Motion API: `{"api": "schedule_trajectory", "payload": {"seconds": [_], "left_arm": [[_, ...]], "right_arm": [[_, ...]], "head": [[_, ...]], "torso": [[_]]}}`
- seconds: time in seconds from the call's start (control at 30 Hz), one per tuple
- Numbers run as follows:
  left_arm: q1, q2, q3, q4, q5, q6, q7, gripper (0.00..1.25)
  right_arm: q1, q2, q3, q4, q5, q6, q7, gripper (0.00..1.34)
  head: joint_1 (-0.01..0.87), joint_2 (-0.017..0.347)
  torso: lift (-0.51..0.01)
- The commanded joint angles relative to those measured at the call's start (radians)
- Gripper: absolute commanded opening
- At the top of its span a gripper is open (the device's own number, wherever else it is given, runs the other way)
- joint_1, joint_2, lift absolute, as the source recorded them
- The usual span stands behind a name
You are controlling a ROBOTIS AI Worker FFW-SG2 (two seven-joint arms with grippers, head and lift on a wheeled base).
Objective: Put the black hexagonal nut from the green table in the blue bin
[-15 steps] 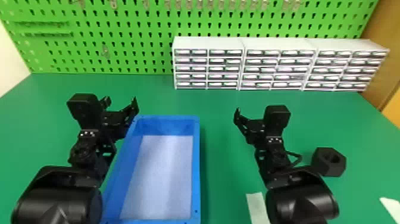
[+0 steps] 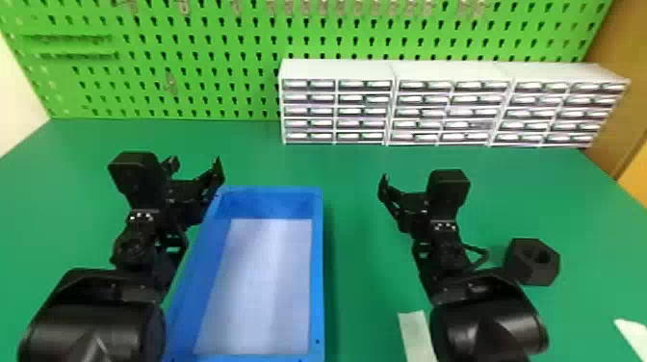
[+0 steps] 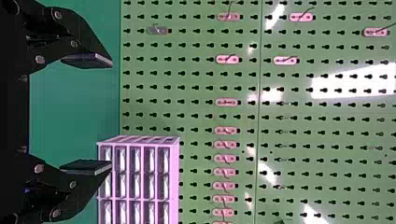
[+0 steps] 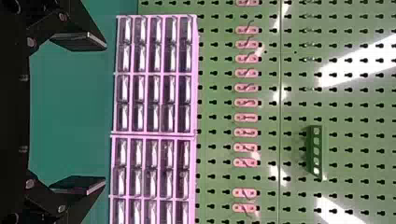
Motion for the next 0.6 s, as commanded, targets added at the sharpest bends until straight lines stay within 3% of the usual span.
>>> {"api": "schedule_trajectory", "payload": {"seconds": [0.0,0.57], "left_arm": [[0.0,0.0,0.0,0.0,0.0,0.0,0.0,0.77],[-0.002,0.0,0.0,0.0,0.0,0.0,0.0,0.77]], "right_arm": [[0.0,-0.002,0.0,0.0,0.0,0.0,0.0,1.07],[-0.002,-0.002,0.0,0.0,0.0,0.0,0.0,1.07]], "head": [[0.686,0.052],[0.686,0.052]], "torso": [[-0.097],[-0.097]]}}
